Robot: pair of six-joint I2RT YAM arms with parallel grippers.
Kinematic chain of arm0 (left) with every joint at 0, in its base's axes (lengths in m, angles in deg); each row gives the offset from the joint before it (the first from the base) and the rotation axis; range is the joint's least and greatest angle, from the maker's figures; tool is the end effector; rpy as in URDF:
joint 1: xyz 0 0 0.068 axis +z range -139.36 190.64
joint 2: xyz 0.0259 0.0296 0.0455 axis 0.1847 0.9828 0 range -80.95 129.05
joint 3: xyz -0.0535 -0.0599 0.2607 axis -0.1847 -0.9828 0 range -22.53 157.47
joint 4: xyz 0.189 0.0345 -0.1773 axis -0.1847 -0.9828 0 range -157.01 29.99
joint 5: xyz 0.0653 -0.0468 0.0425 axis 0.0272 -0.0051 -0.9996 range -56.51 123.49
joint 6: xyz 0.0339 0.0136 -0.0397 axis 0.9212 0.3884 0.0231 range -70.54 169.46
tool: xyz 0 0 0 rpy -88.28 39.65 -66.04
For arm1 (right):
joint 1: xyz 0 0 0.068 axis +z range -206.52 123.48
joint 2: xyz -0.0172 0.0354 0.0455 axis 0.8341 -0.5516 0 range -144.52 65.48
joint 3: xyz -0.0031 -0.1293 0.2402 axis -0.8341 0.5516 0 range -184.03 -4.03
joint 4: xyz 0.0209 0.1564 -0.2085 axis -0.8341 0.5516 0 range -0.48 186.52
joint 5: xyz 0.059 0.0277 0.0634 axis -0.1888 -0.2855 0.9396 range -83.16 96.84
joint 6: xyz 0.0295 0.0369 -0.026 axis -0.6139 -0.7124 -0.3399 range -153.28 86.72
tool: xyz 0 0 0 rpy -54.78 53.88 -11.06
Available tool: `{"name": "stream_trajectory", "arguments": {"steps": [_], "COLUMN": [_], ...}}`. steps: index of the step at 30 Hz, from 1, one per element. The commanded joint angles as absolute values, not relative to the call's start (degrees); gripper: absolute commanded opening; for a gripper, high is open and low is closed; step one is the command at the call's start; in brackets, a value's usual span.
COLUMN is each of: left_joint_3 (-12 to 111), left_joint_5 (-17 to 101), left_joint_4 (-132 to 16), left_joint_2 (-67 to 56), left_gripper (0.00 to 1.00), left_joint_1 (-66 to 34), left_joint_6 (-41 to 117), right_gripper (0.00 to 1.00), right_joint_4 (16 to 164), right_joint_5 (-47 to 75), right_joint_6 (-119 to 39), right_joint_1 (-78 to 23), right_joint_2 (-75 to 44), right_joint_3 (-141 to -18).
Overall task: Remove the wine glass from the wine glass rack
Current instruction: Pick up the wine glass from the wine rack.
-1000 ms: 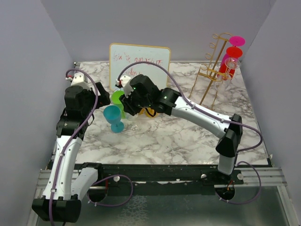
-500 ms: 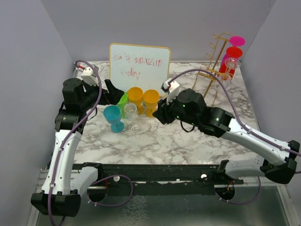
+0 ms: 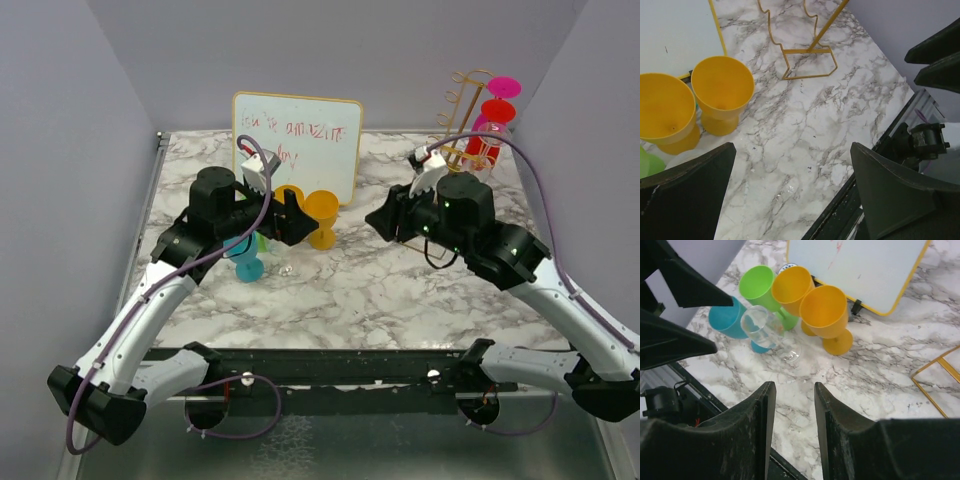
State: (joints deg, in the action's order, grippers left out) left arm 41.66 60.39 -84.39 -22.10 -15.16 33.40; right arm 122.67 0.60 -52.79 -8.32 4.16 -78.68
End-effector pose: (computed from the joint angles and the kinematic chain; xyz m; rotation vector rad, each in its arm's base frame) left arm 0.1926 -0.1110 0.3874 0.4967 1.9146 -0.9320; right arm 0.1500 0.1620 0.4229 -0.4160 1.9316 0.6835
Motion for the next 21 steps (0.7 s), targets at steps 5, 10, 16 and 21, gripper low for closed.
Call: {"name": "stream_trajectory", "arguments": {"steps": [5, 10, 16, 21], "left_joint_3": [42.5, 42.3, 42.0, 41.5], "left_joint_5": [54.7, 55.9, 56.4, 56.0], "left_joint_4": [-82.3, -82.0, -81.7, -81.7], "left_joint_2": [-23.2, -22.9, -22.8, -23.8], "left_gripper": [0.99, 0.99, 0.99, 0.99], "left_joint_1": [-16.8, -16.8, -16.8, -16.8], "left_joint_6": [33.3, 33.3, 33.7, 34.1], "right_gripper": [0.42, 0.46, 0.46, 0.47], "right_joint_4": [130.9, 134.5, 137.7, 137.3], "right_joint_5": [8.5, 7.5, 4.6, 1.0], "right_joint_6": [-57.7, -58.9, -59.2, -61.1], "right_joint_1": [-19.7, -27.5, -34.5, -39.0], "right_joint_2": [7.9, 13.8, 15.6, 16.9], "right_joint_3": [-72.1, -68.6, -67.3, -66.4]}}
